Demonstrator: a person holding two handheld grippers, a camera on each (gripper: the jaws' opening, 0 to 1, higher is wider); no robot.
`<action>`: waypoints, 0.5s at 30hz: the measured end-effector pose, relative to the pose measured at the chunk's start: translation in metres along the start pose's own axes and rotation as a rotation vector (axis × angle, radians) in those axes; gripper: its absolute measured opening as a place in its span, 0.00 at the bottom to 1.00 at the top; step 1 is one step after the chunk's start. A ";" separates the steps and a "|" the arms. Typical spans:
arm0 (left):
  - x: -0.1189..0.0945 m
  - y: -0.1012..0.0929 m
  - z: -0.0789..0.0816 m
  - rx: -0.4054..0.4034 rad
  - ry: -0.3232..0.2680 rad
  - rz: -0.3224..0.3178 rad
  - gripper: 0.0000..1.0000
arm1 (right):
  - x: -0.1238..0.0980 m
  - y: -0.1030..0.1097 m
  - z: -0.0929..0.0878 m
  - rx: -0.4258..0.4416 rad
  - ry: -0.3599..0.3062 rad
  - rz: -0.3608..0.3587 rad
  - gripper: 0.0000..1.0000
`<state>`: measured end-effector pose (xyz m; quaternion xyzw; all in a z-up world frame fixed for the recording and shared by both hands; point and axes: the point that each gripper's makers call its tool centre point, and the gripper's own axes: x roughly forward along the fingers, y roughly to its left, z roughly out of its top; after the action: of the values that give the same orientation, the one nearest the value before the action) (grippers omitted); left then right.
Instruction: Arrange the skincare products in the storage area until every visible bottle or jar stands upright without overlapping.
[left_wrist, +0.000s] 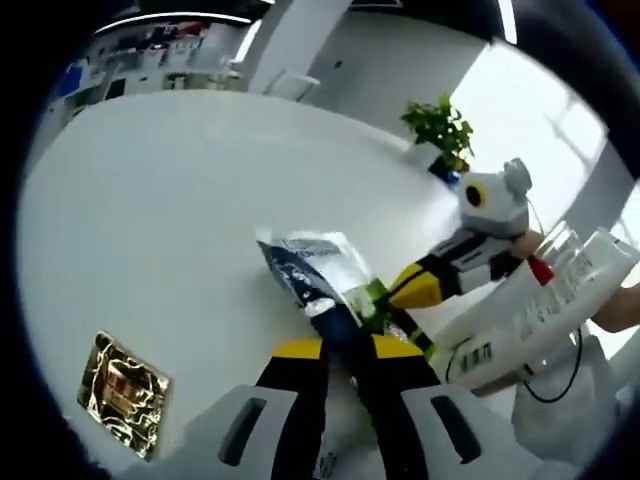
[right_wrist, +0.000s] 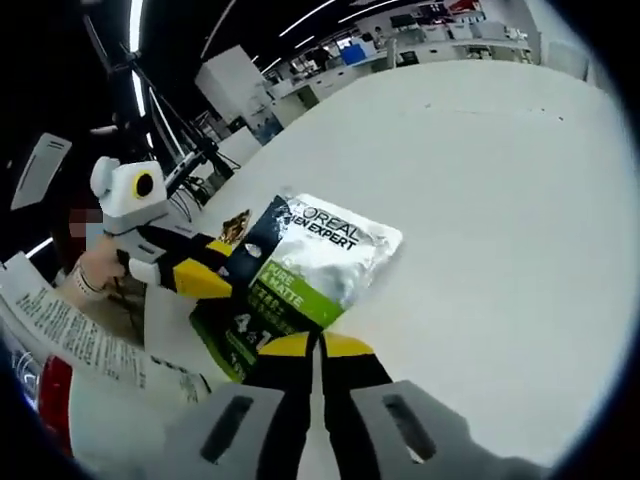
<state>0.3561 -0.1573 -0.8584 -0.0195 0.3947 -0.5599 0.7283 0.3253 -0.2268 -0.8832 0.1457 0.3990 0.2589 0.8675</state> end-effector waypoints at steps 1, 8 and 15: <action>0.001 -0.001 0.001 0.003 -0.004 -0.004 0.09 | 0.001 -0.001 0.000 0.000 -0.002 0.000 0.03; 0.002 -0.016 0.023 -0.091 -0.103 -0.062 0.00 | -0.001 0.002 0.004 -0.052 0.007 -0.023 0.04; -0.015 -0.023 0.039 -0.098 -0.158 -0.073 0.00 | -0.013 0.008 0.023 -0.082 -0.056 -0.044 0.02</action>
<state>0.3597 -0.1693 -0.8125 -0.1138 0.3620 -0.5626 0.7345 0.3335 -0.2293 -0.8564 0.1086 0.3667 0.2518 0.8890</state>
